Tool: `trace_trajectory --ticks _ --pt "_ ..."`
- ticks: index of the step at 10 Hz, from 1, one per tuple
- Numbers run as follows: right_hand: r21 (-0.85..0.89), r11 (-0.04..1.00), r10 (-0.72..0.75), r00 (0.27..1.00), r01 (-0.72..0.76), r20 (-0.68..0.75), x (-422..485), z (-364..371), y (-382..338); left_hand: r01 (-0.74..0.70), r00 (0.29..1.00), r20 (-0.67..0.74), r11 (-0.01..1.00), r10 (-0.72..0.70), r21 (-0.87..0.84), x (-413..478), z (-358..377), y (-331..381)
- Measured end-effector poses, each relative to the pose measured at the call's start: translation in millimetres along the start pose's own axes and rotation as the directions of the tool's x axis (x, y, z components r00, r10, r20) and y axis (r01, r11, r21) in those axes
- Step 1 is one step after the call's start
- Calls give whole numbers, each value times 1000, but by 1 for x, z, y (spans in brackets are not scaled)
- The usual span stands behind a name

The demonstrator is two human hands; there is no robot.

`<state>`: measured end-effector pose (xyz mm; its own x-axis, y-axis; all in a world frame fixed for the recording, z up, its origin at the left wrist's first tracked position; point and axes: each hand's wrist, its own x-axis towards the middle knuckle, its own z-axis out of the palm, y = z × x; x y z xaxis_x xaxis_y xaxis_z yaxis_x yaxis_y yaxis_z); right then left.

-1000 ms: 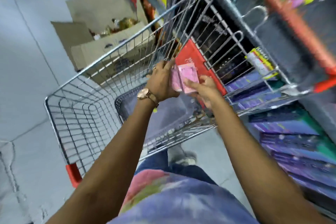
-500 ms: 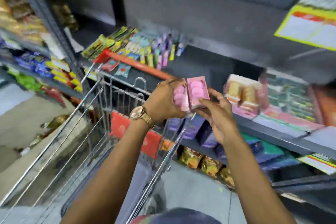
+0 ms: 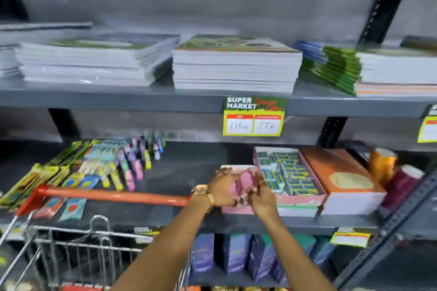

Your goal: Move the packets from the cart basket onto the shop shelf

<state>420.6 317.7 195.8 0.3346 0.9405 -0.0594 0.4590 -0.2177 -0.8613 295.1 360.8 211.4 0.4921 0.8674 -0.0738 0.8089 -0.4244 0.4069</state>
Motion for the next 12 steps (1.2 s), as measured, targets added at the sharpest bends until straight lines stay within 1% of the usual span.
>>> trace_trajectory --ticks 1,2,3,4,5,6,7,8,9,10,11,12 --pt "-233 972 -12 997 30 77 -2 3 -4 0 1000 14 1000 0 5 7 10 -11" --pt "-601 799 -4 999 32 47 -5 3 -10 17 1000 -6 999 -17 -44 4 24 -25" --pt "-686 724 -52 997 72 50 -5 4 -9 25 999 -29 1000 -26 -11 1 28 -24" --pt "-742 655 -107 990 141 93 -4 8 -6 35 995 -92 993 -25 110 6 29 -15" --pt "-741 656 -75 989 144 125 2 10 -3 69 992 -119 980 -47 187 9 31 -9" --pt "-735 655 -46 980 174 191 5 11 0 116 987 -137 949 -78 295 9 34 0" --pt "-704 684 -47 975 191 219 1 6 1 114 989 -130 926 -71 360 6 33 8" --pt "-602 760 -171 969 244 177 -19 -21 -14 12 968 -233 904 98 428 -10 19 25" --pt "-544 786 -336 942 295 25 -38 -52 -35 -103 890 -342 863 302 495 -23 2 47" --pt "-508 757 -561 808 410 -184 -69 -100 -67 -350 625 -498 786 601 509 -46 -36 93" --pt "-482 717 -680 658 503 -324 -92 -137 -89 -421 386 -597 710 704 565 -58 -70 124" --pt "-368 641 -756 473 673 -452 -128 -181 -118 -370 169 -589 605 790 705 -81 -117 160"
